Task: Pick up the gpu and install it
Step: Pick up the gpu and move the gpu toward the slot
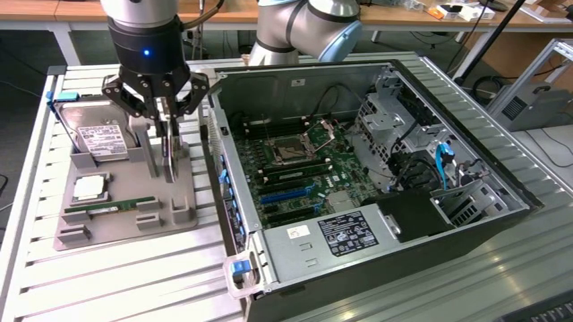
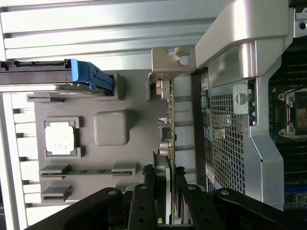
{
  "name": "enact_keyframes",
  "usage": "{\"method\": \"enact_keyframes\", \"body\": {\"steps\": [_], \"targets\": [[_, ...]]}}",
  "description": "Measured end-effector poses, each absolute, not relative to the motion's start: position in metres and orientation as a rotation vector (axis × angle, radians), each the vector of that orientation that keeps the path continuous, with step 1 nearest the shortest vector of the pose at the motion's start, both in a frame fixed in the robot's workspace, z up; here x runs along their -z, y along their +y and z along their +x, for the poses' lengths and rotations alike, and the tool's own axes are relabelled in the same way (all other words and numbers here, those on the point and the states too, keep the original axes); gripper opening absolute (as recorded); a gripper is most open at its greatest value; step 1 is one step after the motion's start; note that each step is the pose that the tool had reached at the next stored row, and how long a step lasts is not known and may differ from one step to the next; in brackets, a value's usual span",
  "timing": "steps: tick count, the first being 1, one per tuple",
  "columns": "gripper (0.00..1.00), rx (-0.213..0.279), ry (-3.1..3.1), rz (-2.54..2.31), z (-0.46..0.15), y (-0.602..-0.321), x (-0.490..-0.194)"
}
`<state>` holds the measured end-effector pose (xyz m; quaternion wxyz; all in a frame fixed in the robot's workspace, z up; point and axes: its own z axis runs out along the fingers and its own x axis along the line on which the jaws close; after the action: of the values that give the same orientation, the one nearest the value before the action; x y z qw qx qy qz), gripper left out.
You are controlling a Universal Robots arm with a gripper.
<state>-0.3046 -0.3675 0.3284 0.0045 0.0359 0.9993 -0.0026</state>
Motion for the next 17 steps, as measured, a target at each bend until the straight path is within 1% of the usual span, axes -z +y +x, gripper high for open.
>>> {"method": "enact_keyframes", "body": {"steps": [17], "targets": [[0.27, 0.008, 3.131, 0.113, -0.3046, -0.3675, -0.3363]]}}
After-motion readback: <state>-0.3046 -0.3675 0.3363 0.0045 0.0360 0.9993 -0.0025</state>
